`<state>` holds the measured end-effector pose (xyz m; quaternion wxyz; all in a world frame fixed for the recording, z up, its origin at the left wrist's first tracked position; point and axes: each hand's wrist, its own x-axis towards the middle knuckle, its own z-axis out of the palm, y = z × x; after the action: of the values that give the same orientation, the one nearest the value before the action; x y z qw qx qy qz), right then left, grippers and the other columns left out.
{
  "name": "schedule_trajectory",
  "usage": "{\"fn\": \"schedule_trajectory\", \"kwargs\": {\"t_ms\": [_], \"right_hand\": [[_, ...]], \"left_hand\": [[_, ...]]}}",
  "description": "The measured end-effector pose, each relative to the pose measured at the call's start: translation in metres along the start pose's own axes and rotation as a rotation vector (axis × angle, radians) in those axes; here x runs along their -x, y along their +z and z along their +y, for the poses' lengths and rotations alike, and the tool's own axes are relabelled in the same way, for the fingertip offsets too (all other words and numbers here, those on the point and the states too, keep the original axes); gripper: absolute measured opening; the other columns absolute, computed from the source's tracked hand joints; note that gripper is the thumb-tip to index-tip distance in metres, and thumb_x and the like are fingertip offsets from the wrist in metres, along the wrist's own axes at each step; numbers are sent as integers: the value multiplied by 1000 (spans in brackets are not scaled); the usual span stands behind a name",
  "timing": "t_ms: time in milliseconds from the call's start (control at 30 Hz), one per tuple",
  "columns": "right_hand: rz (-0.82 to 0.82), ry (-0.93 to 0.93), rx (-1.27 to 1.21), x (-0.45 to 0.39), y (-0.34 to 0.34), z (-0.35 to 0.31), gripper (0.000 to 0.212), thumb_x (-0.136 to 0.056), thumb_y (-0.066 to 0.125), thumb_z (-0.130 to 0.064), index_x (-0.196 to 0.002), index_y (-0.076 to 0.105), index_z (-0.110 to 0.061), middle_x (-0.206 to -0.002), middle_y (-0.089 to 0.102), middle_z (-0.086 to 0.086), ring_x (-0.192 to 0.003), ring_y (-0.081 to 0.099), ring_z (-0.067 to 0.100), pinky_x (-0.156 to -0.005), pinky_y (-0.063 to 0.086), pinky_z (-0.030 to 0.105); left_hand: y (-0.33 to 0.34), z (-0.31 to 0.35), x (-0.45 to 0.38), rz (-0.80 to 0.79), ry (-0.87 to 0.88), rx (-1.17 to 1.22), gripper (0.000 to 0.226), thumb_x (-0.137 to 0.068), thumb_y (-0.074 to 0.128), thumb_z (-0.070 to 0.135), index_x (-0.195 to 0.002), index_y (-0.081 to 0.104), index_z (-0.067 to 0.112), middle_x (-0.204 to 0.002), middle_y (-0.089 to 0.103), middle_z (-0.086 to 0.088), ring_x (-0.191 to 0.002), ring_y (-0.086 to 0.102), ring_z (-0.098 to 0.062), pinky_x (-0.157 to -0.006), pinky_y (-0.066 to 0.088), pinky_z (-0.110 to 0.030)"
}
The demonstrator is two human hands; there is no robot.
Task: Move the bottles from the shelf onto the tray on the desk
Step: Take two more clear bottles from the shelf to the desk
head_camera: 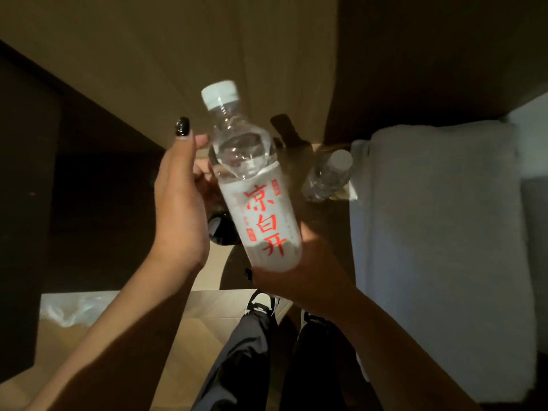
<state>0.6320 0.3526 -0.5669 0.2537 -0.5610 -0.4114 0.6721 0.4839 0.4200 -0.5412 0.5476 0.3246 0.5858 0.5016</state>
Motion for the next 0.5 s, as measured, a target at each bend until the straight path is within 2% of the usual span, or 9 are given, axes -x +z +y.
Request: {"fn": "schedule_trajectory", "kwargs": {"t_ms": [33, 100, 167, 233, 333, 400, 467, 500], "right_hand": [[-38, 24, -3, 4, 0, -4, 47, -71, 81, -5, -99, 51, -29, -91, 65, -10, -79, 66, -6, -69, 54, 13], [-98, 36, -12, 10, 1, -12, 44, -73, 79, -3, -95, 52, -31, -86, 64, -9, -77, 66, -7, -64, 53, 12], [-128, 56, -65, 14, 4, -13, 41, -74, 77, -2, -94, 55, -30, -82, 65, -8, -73, 67, -5, -61, 52, 12], [-145, 138, -139, 18, 11, -15, 35, -76, 77, -6, -92, 57, -29, -81, 66, -7, -70, 68, -1, -61, 53, 15], [-102, 229, -139, 18, 19, -8, 32, -75, 78, -11, -91, 57, -29, -79, 67, -8, -68, 68, -3, -59, 52, 14], [-82, 264, -109, 21, 15, -10, 33, -73, 80, -17, -98, 60, -25, -81, 70, -6, -70, 69, 0, -61, 54, 16], [-81, 292, -27, 26, 5, -20, 48, -69, 81, -38, -110, 59, -28, -92, 72, -9, -78, 69, 0, -66, 55, 20], [-38, 291, 44, 29, -2, -27, 48, -67, 76, -48, -110, 57, -34, -92, 71, -14, -80, 68, -3, -68, 55, 21]], "left_hand": [[-1, -1, 2, -64, -18, 46, 48, -96, 35, 51, -104, 63, 12, -85, 68, 7, -91, 64, -16, -83, 47, -33], [1, -3, 5, -177, -70, 142, 48, -102, 22, 43, -102, 65, 20, -93, 72, 6, -98, 66, -15, -82, 50, -29], [3, -5, 5, -239, -145, 243, 47, -99, 23, 45, -107, 63, 21, -101, 72, 4, -101, 66, -15, -82, 51, -29], [5, -7, 7, -249, -265, 368, 47, -93, 33, 51, -109, 63, 19, -100, 71, 0, -95, 67, -17, -79, 54, -31], [13, -13, 12, -207, -456, 512, 51, -78, 45, 57, -88, 77, 18, -84, 71, -2, -75, 68, -15, -70, 56, -27], [16, -18, 15, -123, -491, 544, 51, -75, 47, 58, -76, 79, 19, -77, 70, -2, -67, 68, -14, -66, 56, -26], [16, -21, 14, -26, -501, 567, 51, -72, 50, 61, -85, 74, 17, -77, 68, -4, -68, 65, -16, -67, 56, -27], [14, -21, 13, 5, -508, 577, 51, -75, 50, 62, -89, 70, 17, -77, 67, -4, -68, 64, -16, -68, 55, -27]]}}
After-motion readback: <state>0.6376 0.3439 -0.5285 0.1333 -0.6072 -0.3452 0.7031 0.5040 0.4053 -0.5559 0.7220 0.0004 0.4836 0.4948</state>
